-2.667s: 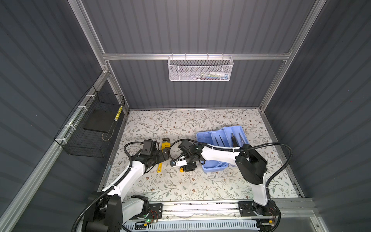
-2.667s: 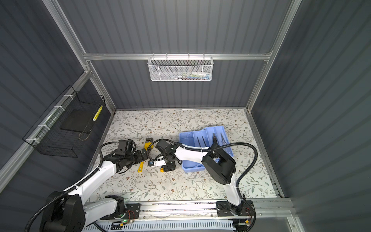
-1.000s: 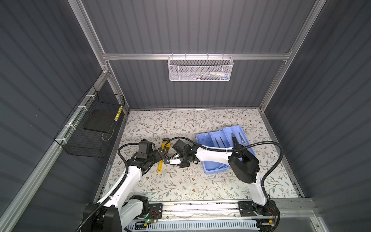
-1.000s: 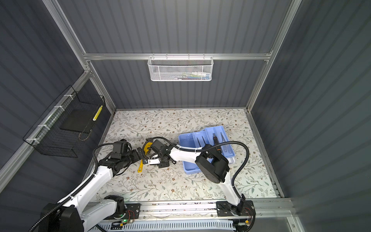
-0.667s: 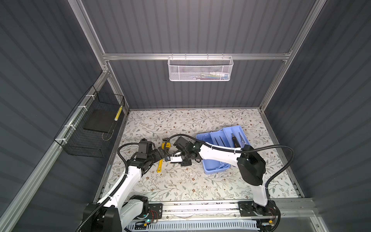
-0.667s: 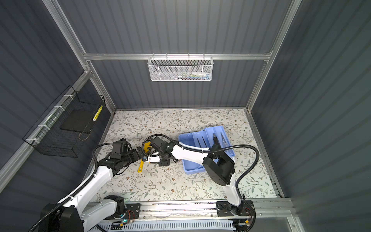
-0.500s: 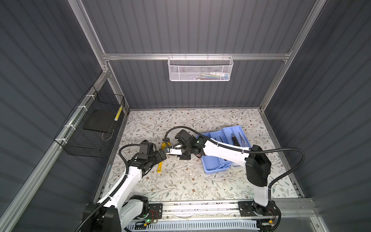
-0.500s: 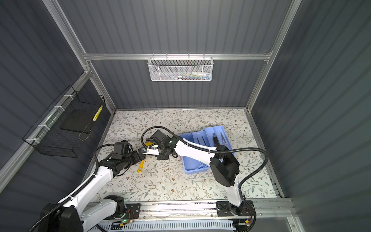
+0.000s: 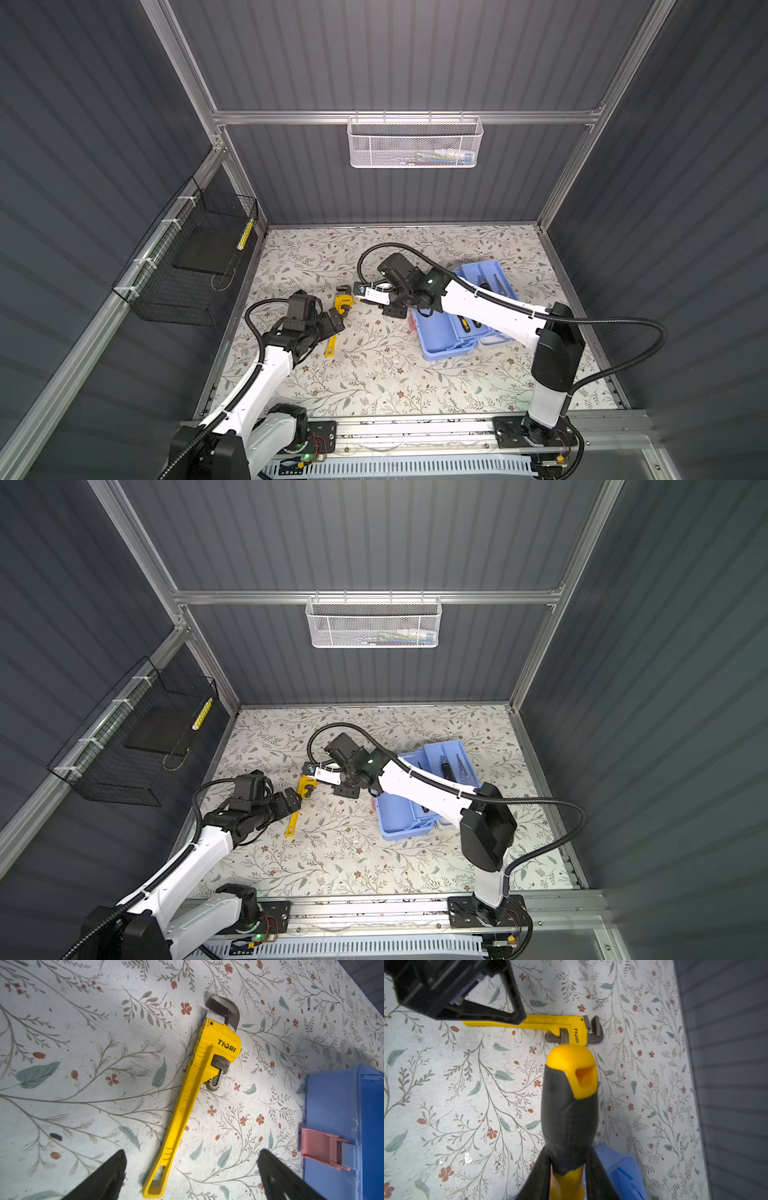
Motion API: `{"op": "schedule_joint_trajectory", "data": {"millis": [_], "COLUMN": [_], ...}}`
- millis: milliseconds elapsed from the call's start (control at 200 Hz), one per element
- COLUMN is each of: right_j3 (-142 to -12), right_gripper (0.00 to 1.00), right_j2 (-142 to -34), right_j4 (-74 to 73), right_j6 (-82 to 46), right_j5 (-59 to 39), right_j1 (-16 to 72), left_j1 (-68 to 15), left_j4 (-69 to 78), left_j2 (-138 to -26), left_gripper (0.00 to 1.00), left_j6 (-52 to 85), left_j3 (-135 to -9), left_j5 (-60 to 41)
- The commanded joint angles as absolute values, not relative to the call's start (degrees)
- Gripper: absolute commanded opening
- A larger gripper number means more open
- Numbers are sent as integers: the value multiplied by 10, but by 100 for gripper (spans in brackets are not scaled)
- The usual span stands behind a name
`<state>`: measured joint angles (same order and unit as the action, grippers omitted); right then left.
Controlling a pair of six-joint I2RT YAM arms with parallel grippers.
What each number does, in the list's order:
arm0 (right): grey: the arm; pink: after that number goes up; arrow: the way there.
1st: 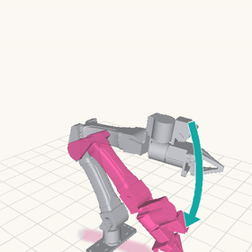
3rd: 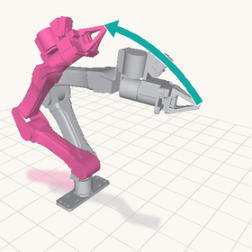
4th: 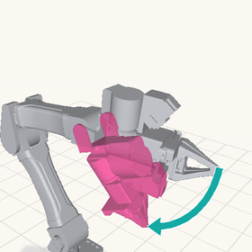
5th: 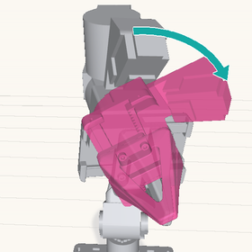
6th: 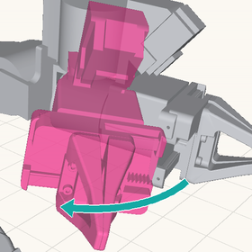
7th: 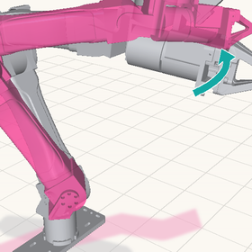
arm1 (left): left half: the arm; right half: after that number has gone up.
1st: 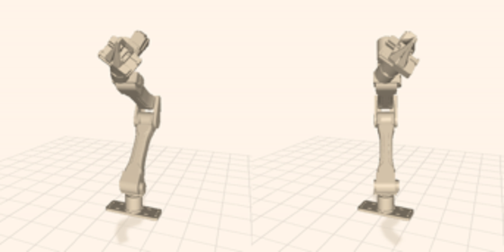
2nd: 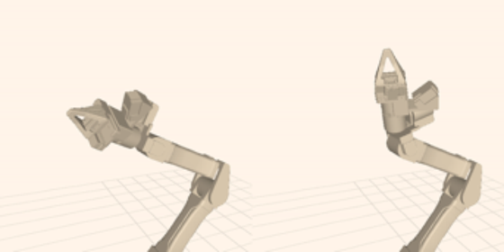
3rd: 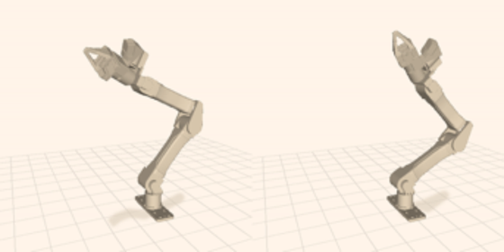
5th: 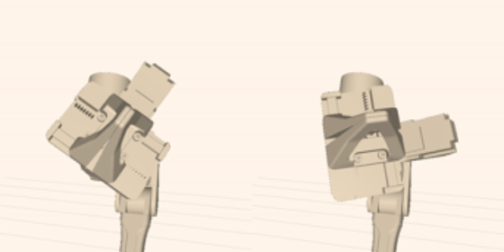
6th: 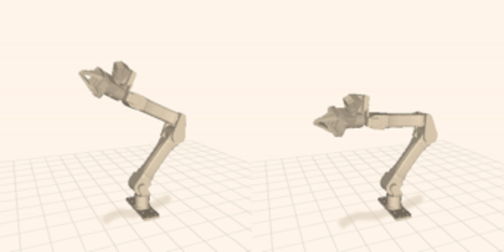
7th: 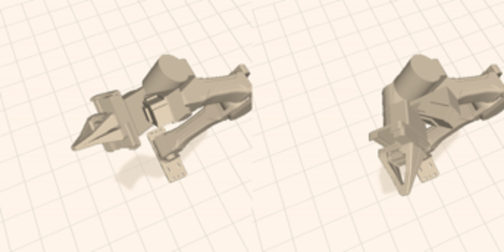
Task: Pack the tool kit
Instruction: 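Carry the screwdriver over the box tray with the right gripper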
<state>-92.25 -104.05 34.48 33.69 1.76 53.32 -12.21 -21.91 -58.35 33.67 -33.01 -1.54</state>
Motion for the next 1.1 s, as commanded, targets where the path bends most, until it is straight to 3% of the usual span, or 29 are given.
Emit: {"op": "schedule_joint_trajectory", "data": {"millis": [0, 395, 710, 1095], "right_j3": [-928, -909, -856, -857], "right_gripper": [8, 8, 10, 11], "right_j2": [-1004, -919, -877, -915], "right_j4": [372, 443, 443, 477], "right_j6": [298, 144, 60, 20], "right_j5": [41, 96, 55, 13], "right_j1": [520, 386, 257, 214], "left_j1": [-124, -124, -124, -124], "left_j4": [-216, -189, -180, -182], "left_j2": [-578, -594, -603, -596], "left_gripper": [100, 100, 100, 100], "left_j6": [330, 335, 335, 332], "left_j3": [-320, -317, -316, -310], "left_j5": [-35, -60, -64, -62]}}
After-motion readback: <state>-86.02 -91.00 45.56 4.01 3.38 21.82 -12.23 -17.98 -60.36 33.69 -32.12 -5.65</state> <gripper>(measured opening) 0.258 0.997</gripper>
